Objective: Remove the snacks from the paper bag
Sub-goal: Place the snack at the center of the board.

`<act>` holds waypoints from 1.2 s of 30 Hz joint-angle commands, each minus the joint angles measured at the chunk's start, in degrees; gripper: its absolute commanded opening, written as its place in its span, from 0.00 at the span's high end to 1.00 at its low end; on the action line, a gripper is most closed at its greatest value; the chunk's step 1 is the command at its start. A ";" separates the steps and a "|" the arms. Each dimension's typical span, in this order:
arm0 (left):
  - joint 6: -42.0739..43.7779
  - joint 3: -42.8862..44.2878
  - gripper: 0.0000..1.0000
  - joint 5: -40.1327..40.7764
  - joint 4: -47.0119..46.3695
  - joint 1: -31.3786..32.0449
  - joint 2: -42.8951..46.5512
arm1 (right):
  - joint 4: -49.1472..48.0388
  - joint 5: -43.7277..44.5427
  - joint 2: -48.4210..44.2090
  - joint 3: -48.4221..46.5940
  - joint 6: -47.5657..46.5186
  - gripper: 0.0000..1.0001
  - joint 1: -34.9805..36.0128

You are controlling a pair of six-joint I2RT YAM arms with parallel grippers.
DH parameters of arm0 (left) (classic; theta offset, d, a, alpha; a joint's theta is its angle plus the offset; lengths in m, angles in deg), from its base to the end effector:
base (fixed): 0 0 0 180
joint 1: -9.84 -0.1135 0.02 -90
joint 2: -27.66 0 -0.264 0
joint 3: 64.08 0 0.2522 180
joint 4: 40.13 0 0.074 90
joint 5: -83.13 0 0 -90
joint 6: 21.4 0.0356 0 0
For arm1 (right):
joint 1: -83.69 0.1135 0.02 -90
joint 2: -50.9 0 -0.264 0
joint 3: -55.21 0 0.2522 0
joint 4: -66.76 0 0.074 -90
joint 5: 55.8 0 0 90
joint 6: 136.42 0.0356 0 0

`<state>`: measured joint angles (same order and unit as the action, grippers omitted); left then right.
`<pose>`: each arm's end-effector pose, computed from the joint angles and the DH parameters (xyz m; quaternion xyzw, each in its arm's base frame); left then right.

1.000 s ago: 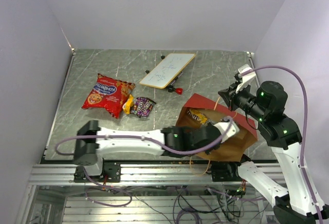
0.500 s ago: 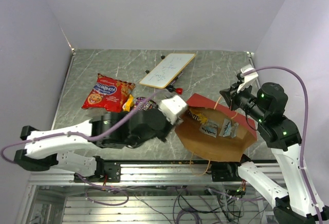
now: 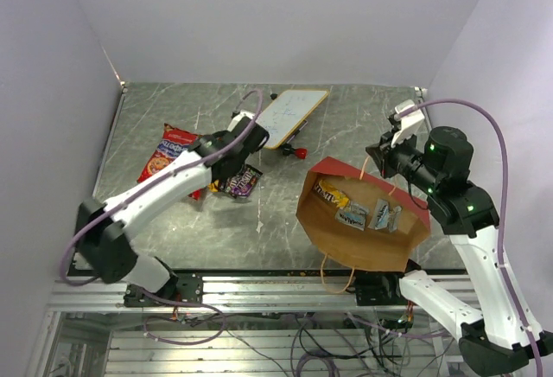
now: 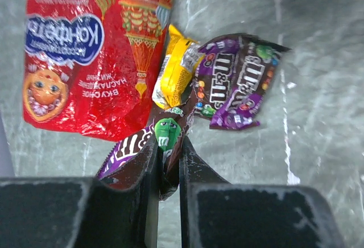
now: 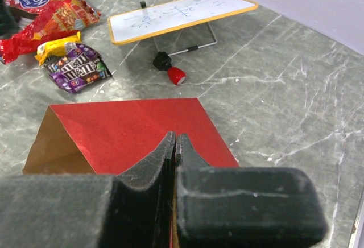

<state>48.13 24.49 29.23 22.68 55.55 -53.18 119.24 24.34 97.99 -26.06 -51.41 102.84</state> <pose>0.2152 -0.1906 0.3238 0.1074 0.9054 0.0919 0.4004 0.1420 0.0558 0.4143 -0.2181 0.7792 0.1410 0.5705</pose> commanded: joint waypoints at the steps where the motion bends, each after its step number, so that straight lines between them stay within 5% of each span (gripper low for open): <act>1: -7.05 4.60 0.93 -7.01 -1.06 -5.91 -7.47 | -1.41 -1.34 0.82 -2.51 -0.98 1.00 0.18; 9: -26.28 19.17 0.93 -2.63 11.11 -7.10 -25.46 | 0.55 -2.67 0.49 -3.16 -1.38 1.00 0.21; 25: -37.03 19.64 0.90 -6.86 8.68 -10.29 -31.66 | 2.53 -3.17 -0.73 -3.85 -3.06 1.00 0.25; 36: -35.30 19.70 0.45 -11.90 5.88 -13.55 -25.88 | 2.51 -4.37 -1.27 -2.84 -2.20 1.00 0.18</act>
<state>12.92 43.97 20.77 30.20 42.35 -85.31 122.04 20.64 97.60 -28.79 -53.97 102.84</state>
